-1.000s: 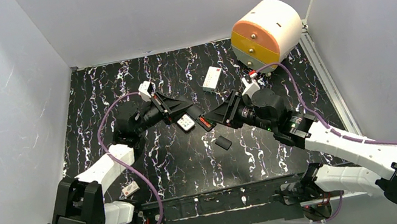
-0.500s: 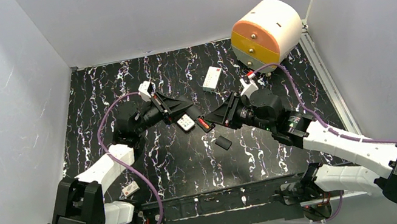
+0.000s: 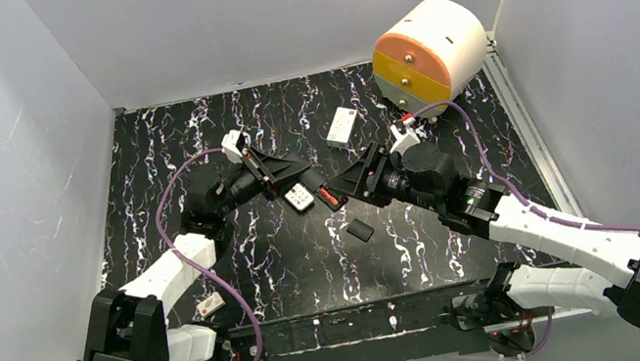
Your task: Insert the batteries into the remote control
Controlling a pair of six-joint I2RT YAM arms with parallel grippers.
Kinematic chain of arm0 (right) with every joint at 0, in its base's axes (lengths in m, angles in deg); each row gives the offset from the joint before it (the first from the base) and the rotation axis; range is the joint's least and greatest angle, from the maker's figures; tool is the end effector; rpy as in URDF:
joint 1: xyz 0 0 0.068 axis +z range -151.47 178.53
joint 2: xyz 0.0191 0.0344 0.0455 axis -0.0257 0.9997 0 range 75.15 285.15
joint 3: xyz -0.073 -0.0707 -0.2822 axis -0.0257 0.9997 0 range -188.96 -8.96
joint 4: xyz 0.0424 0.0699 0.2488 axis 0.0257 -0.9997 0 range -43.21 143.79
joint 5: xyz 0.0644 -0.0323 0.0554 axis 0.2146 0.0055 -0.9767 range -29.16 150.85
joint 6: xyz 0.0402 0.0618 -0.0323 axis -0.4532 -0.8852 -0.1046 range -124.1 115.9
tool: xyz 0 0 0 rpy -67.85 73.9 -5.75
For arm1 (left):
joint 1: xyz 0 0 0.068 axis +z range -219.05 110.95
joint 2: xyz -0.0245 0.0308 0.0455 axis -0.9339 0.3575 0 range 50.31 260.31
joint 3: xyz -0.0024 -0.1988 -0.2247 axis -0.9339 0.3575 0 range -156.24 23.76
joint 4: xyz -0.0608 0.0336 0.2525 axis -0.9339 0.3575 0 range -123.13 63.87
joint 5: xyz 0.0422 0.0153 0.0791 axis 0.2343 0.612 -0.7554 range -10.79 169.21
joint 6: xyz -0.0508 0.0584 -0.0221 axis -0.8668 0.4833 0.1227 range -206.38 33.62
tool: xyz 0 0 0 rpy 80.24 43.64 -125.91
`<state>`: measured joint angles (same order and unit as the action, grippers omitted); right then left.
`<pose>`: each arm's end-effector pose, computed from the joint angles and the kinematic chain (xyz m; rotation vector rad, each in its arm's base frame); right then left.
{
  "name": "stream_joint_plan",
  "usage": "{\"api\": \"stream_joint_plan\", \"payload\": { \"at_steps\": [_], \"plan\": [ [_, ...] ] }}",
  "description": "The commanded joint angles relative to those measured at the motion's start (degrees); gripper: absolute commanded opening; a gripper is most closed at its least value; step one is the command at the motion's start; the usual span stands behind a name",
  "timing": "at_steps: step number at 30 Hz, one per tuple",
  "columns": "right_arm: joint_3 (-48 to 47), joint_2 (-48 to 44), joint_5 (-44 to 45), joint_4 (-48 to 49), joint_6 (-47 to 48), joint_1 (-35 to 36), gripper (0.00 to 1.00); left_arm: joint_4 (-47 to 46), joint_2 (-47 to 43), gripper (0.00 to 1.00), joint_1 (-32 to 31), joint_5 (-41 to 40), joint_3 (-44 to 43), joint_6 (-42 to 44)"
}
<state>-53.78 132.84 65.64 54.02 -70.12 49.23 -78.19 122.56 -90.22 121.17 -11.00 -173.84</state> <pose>0.1669 0.1947 0.3327 0.3354 1.9882 1.3292 0.2508 -0.1470 0.3064 -0.3069 1.8338 -1.9604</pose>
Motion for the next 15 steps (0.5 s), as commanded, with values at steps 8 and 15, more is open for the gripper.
{"api": "stream_joint_plan", "payload": {
  "at_steps": [8,15],
  "plan": [
    [0.74,-1.60,-4.12,8.23,-0.63,0.04,0.64,-1.88,-1.85,0.00,-0.17,-0.38,-2.37,-0.47],
    [1.09,-0.77,-6.77,7.17,0.32,0.05,0.55,-1.91,-1.42,0.00,-0.12,-0.25,-3.19,-0.83]
  ]
}}
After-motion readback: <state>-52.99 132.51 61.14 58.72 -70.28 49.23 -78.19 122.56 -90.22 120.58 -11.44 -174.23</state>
